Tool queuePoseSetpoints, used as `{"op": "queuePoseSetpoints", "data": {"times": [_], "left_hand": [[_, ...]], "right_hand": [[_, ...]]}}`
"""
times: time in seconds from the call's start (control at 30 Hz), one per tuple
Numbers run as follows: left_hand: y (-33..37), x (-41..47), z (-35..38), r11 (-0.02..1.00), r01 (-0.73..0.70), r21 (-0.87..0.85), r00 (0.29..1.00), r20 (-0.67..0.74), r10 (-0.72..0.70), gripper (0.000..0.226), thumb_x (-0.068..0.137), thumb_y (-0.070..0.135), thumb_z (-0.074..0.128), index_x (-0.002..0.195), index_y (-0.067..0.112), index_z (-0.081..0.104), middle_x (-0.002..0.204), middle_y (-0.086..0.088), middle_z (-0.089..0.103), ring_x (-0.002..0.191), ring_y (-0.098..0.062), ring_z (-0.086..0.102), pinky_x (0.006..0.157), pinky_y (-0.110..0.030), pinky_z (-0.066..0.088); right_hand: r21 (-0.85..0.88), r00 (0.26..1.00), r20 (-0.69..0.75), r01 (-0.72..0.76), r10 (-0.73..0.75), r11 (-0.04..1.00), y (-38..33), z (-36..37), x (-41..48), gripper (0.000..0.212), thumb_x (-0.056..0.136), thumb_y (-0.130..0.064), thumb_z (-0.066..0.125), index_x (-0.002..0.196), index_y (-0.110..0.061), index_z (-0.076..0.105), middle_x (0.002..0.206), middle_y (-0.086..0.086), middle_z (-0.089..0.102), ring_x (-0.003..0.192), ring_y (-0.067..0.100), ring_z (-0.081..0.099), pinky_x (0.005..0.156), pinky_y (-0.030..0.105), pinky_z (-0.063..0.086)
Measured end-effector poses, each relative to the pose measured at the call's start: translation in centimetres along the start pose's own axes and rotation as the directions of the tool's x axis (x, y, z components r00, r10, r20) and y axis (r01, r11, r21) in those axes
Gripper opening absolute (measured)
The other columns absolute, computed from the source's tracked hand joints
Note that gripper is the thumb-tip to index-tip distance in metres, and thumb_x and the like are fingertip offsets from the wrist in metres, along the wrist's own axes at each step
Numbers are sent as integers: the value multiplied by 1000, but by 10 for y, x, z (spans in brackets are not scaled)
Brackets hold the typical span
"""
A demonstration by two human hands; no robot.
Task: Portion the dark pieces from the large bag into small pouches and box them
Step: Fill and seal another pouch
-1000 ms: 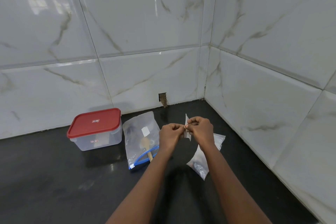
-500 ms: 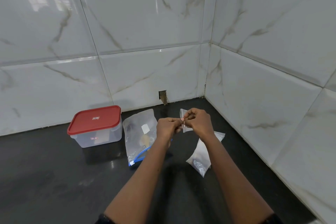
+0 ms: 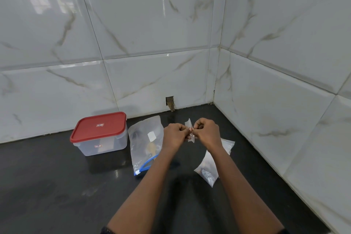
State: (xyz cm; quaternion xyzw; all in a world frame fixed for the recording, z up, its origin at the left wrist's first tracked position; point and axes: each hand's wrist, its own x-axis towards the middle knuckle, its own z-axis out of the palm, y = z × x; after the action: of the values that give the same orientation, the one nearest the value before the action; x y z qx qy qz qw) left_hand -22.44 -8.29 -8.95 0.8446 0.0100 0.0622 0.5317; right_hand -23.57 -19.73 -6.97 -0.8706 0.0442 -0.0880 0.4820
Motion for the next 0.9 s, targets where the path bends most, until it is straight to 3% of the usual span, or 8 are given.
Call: {"op": "queuePoseSetpoints", "data": {"times": [0.23,0.3,0.37,0.5,0.63,0.77,0.83,0.9], "left_hand": [[-6,1,-8,998,56,-12,997,-62,-56,8,86,9,62,81,4,66,62,-2,66,51,-6,62,57,-16,53],[-3,0,-9,999,46,20,996,-80,-44,3,81,10,64,81,7,65,62,-2,65,53,-7,62,62,-21,56],[3,-1,-8,1000,6,20,998,-64,-4,9,77,11,66,85,13,63,66,0,66,55,-9,63,66,-27,58],[6,0,-9,995,-94,17,995,-16,94,29,78,12,65,103,27,62,69,6,63,58,-6,60,64,-19,55],[4,0,-12,981,-176,79,984,16,175,28,82,12,62,108,22,67,74,1,63,60,-8,57,59,-15,52],[4,-1,-10,955,-222,196,975,41,219,24,80,20,63,101,27,72,57,12,55,61,-10,57,69,-30,56],[3,0,-10,941,-223,254,975,59,215,25,81,24,61,103,29,71,60,10,58,67,-14,60,73,-32,56],[3,0,-10,925,-227,303,974,87,211,27,82,26,60,107,28,70,76,4,67,72,-12,59,78,-29,55]], "right_hand": [[23,998,-48,-49,50,999,1,-7,1,24,81,5,60,70,-16,56,74,5,61,64,15,61,68,26,58],[-96,998,-44,29,-34,995,0,-6,2,19,81,1,60,74,-16,59,73,0,58,65,13,56,64,22,50],[-213,993,-17,113,-119,971,-1,-2,1,16,84,-3,57,82,-15,68,86,0,59,77,16,58,68,22,44],[-266,982,57,188,-179,946,-2,2,-1,26,90,-16,60,114,-9,69,118,5,56,105,16,57,83,17,40],[-437,975,138,216,-172,873,1,3,-2,31,92,-18,60,122,-12,64,123,5,57,107,16,58,89,22,45],[-599,958,199,286,-207,748,0,5,-10,34,94,-9,52,127,-17,57,122,4,54,106,19,57,83,26,46],[-596,965,181,262,-191,759,-1,3,-11,36,94,-9,51,127,-21,58,125,1,54,107,19,58,82,25,45],[-553,990,102,134,-93,823,-2,-1,-9,35,94,-10,50,125,-22,62,122,1,60,103,19,61,78,23,44]]}}
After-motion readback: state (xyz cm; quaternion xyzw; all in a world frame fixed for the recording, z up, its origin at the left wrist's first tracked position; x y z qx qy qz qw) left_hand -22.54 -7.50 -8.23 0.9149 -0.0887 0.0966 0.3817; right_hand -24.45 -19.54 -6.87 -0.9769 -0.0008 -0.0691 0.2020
